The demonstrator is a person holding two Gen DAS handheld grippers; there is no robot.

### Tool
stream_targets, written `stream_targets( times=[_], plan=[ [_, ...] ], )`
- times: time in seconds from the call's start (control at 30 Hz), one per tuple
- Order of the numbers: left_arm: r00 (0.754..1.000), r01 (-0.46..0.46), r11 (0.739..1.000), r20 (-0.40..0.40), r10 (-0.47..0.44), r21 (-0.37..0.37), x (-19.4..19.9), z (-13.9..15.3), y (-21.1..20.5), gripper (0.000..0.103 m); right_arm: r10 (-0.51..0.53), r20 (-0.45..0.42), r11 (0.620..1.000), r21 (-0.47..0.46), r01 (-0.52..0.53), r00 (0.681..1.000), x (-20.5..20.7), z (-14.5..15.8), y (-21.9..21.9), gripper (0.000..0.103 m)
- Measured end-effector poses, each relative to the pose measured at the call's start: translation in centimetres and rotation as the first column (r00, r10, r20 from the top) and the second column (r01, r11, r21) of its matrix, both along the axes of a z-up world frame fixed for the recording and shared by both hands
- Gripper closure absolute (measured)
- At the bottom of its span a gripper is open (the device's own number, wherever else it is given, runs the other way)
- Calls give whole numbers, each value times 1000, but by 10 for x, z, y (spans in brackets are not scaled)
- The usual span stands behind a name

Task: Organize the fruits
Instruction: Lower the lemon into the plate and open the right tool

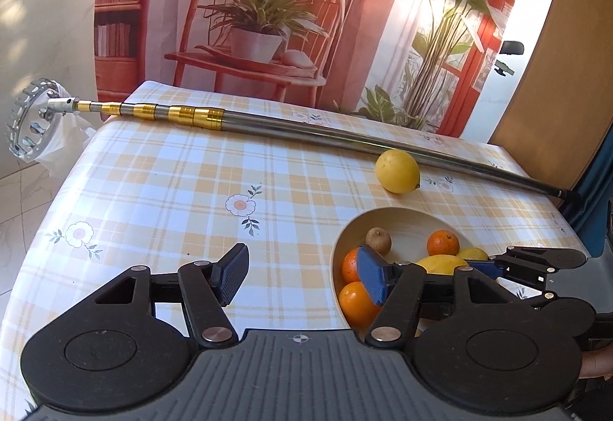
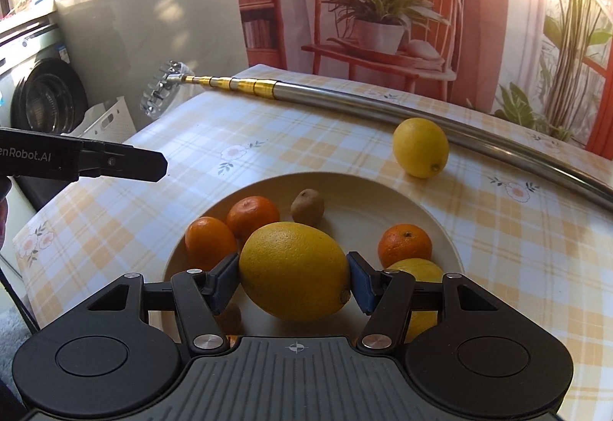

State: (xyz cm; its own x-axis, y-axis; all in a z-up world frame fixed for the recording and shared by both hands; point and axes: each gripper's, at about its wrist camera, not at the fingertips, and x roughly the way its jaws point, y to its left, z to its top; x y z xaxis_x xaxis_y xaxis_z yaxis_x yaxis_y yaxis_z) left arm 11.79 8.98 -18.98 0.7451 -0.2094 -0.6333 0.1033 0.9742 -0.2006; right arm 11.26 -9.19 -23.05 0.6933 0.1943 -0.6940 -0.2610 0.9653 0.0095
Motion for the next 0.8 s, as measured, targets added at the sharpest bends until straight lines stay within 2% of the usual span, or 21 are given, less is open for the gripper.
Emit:
stream_targets(
  times=[0.3, 0.5, 0.6, 0.8],
  plan=[
    [1000, -9, 1000, -8, 9, 1, 0, -2, -2, 34, 48, -50, 997, 66, -45, 998, -5, -4, 4, 47],
    [1000, -10, 1000, -11, 10, 5, -2, -3, -3, 30, 45, -30, 996, 84, -42, 999, -10, -2, 3, 45],
    [1000, -16, 1000, -13, 16, 2, -2, -4, -3, 28, 54, -1, 996, 72, -54, 999, -14, 3, 5, 35],
    [1000, -27, 1000, -10, 27, -6, -4, -3, 0, 27, 35, 54, 996, 77, -39, 998, -17, 12, 0, 22]
  ],
)
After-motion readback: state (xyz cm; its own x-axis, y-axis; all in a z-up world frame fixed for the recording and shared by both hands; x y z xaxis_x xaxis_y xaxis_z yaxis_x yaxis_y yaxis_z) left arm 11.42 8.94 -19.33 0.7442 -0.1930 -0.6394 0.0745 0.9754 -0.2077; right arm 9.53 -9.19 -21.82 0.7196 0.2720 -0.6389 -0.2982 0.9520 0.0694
